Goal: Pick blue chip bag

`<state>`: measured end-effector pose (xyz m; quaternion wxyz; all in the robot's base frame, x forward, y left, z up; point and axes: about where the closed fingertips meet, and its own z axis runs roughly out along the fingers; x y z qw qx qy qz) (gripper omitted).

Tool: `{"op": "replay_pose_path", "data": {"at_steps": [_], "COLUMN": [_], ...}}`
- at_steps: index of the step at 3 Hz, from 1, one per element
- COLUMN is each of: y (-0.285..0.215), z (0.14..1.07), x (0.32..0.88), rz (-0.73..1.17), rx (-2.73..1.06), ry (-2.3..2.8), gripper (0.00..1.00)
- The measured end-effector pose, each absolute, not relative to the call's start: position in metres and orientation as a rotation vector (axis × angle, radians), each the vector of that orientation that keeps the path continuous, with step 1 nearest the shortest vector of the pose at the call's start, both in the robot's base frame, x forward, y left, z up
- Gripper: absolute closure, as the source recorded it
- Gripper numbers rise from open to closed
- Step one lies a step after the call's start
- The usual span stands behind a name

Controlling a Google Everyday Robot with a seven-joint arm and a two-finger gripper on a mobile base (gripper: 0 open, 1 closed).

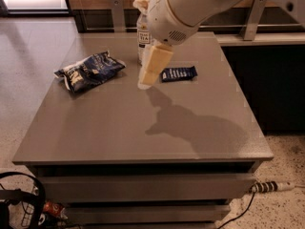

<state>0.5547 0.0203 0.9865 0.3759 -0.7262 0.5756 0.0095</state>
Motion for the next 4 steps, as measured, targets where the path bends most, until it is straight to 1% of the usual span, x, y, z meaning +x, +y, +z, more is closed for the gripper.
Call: {"op": "replay_pose_path", "data": {"at_steps": [1, 2, 4], "y": [0.053, 0.076, 0.082], "z": [0.978, 0.974, 0.972], "x": [0.576, 0.591, 0.595], "rz": [-0.054, -0.085, -0.089], "rx": [-1.905, -1.931, -1.933], "ry": [1.484, 1.484, 1.49], "gripper": [0.0, 0.0, 0.0]}}
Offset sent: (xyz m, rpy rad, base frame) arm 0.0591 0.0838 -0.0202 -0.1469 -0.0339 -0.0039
